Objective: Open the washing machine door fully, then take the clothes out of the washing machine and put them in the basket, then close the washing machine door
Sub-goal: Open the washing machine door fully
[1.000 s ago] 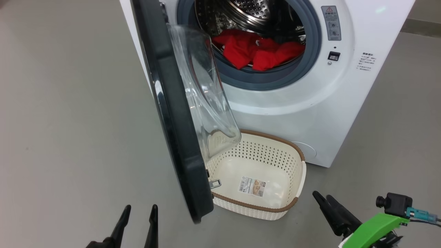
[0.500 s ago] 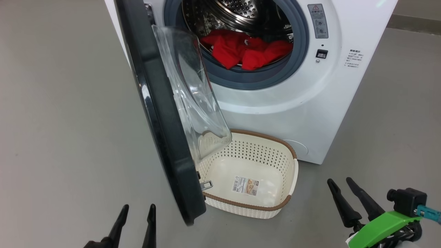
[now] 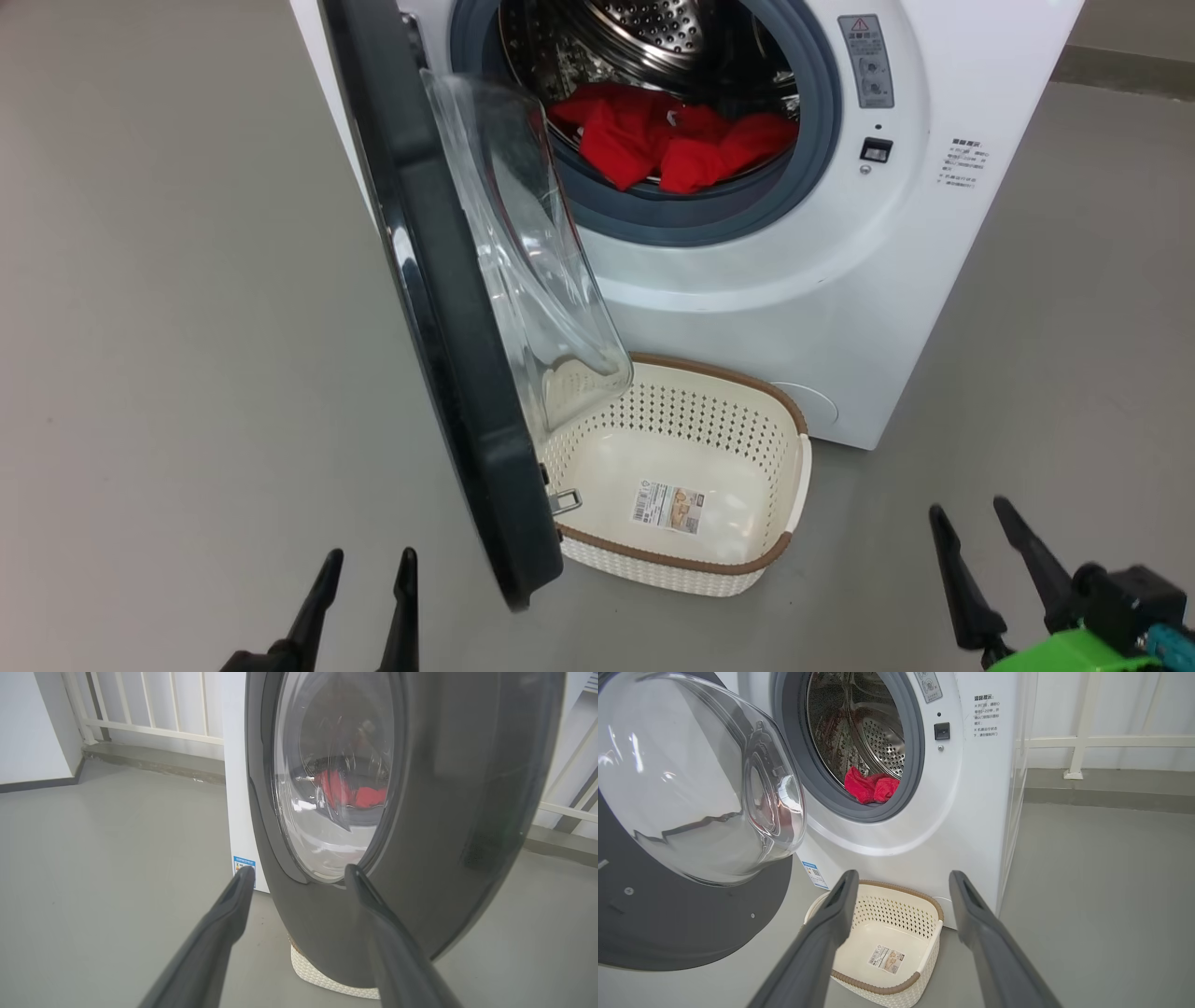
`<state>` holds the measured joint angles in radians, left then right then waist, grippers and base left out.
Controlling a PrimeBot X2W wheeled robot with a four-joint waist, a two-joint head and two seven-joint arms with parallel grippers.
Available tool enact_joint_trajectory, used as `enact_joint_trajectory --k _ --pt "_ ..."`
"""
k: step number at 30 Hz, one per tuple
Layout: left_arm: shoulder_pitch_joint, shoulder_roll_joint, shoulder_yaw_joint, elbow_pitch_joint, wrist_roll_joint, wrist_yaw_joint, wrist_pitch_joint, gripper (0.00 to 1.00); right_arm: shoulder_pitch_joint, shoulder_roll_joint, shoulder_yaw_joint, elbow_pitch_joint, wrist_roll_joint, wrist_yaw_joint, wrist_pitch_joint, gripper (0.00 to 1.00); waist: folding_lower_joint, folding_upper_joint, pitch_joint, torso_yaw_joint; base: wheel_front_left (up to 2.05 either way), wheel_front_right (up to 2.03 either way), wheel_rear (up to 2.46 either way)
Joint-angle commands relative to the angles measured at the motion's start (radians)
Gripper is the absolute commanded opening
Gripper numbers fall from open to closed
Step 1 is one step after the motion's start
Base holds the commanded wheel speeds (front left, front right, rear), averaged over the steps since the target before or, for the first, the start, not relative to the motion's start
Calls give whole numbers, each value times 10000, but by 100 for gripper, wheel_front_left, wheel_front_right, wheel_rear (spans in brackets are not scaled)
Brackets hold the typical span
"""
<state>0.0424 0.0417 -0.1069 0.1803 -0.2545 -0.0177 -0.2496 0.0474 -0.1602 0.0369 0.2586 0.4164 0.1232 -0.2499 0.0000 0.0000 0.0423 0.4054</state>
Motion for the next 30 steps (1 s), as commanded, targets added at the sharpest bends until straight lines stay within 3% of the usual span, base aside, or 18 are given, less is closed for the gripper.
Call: enact_joint_trajectory --k 1,22,23,26,27,30 --pt "-173 85 326 -299 124 69 -122 100 184 8 11 -249 -284 75 -117 100 0 0 -32 24 0 0 0" --pt "-164 85 387 -316 120 48 -122 97 537 288 -139 -215 -761 75 -118 100 0 0 -76 -57 0 0 0" --pt "-166 85 390 -325 114 41 -122 85 536 292 -138 -218 -757 75 -118 100 0 0 -78 -56 0 0 0" --pt "-179 85 415 -374 106 17 -122 14 534 306 -120 -218 -751 75 -118 100 0 0 -86 -62 0 0 0" --pt "-192 85 434 -430 89 13 -122 0 531 310 -116 -220 -753 75 -118 100 0 0 -89 -67 0 0 0" --pt "-238 85 586 -753 -3 29 -122 0 516 322 -97 -226 -765 75 -118 100 0 0 -89 -85 0 0 0"
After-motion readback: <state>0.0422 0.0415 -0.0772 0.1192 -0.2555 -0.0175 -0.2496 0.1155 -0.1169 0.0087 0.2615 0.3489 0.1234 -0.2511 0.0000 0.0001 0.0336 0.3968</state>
